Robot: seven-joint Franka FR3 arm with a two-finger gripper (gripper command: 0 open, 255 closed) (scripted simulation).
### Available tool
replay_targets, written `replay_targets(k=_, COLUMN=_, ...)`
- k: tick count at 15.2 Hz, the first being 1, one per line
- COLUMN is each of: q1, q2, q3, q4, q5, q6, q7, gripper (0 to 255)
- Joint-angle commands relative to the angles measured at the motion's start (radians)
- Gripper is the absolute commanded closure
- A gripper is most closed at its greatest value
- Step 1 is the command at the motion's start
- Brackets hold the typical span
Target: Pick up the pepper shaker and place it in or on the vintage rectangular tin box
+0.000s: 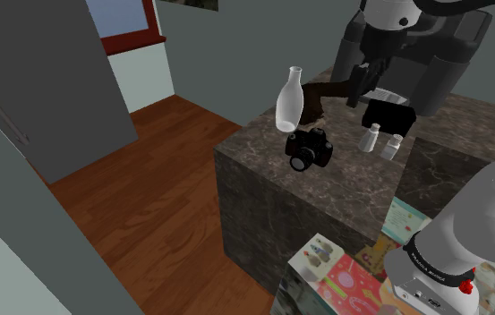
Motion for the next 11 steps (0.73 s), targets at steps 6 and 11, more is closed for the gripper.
replay_targets(k=6, q1=-0.038, q2=-0.025, q3=-0.103, q4=-0.112, q5=-0.062, q6=0.106, q7=-0.100, gripper=0)
replay_targets(k=11, q1=-0.085, q2=-0.010, q3=-0.214, q4=-0.193, q5=-0.130, q6=0.223, q7=-0.200, gripper=0)
